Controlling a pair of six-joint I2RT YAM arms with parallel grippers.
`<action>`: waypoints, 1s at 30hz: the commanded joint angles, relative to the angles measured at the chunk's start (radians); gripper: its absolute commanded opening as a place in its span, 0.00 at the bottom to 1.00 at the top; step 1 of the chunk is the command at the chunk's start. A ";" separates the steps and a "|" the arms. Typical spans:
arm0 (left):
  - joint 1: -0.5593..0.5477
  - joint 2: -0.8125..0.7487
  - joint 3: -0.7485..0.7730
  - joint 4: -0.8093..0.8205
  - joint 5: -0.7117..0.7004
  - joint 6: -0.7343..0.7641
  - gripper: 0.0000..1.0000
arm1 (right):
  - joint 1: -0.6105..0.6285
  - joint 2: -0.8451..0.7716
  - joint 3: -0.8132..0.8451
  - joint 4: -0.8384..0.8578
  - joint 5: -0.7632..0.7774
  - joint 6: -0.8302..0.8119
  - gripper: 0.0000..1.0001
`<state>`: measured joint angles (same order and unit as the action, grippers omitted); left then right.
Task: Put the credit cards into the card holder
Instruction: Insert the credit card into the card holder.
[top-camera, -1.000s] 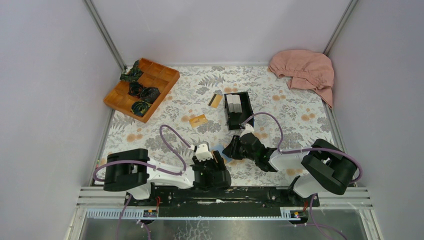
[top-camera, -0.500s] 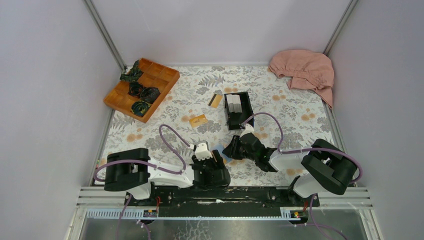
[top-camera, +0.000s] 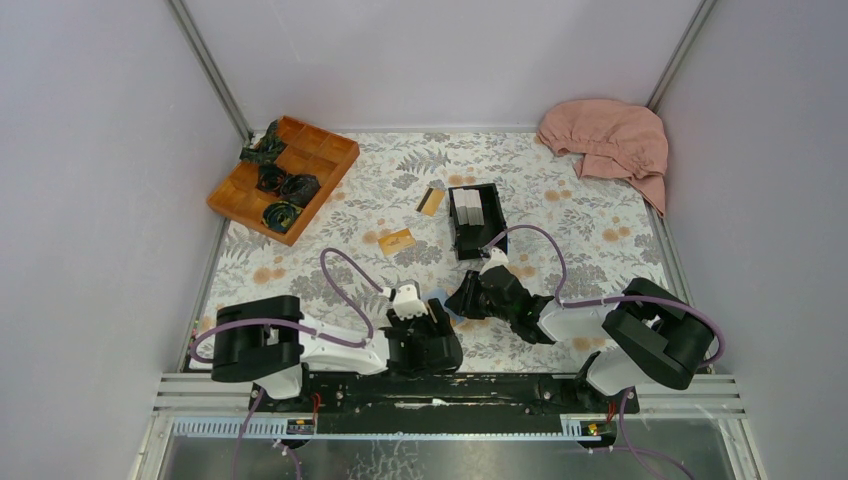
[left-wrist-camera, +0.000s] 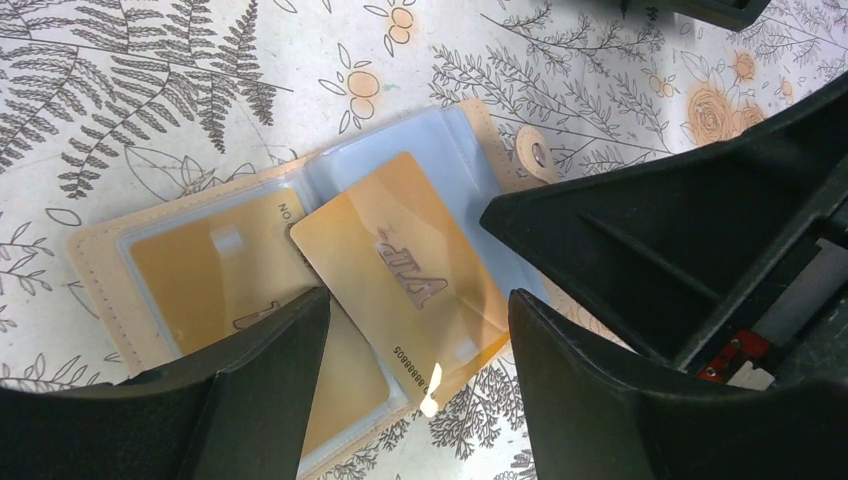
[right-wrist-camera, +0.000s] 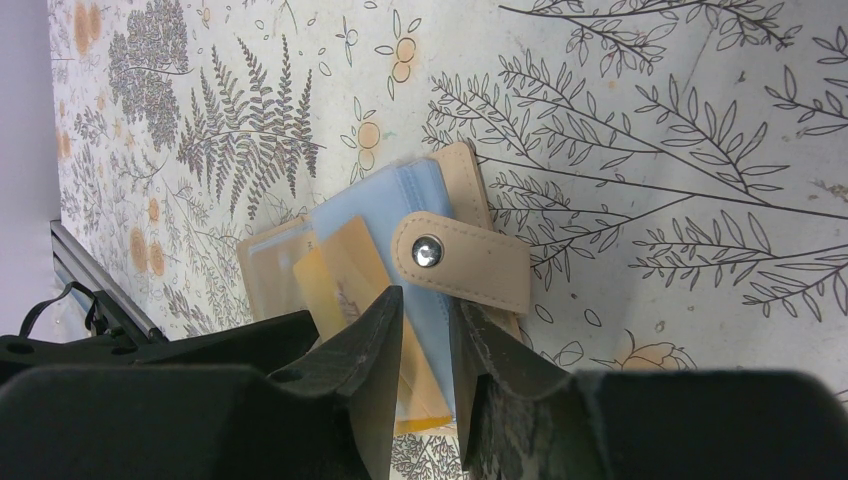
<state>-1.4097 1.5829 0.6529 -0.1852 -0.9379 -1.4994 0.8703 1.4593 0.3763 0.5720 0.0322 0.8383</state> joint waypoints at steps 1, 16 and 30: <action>0.023 0.019 0.000 0.073 -0.004 0.055 0.73 | -0.001 0.008 -0.011 -0.054 -0.008 -0.007 0.32; 0.081 0.050 0.009 0.175 0.043 0.153 0.73 | -0.001 0.009 -0.005 -0.062 -0.009 -0.014 0.32; 0.134 0.085 0.007 0.277 0.091 0.226 0.73 | 0.001 0.022 -0.008 -0.055 -0.005 -0.008 0.32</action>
<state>-1.3159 1.6276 0.6540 -0.0147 -0.8787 -1.2926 0.8608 1.4597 0.3763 0.5743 0.0528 0.8383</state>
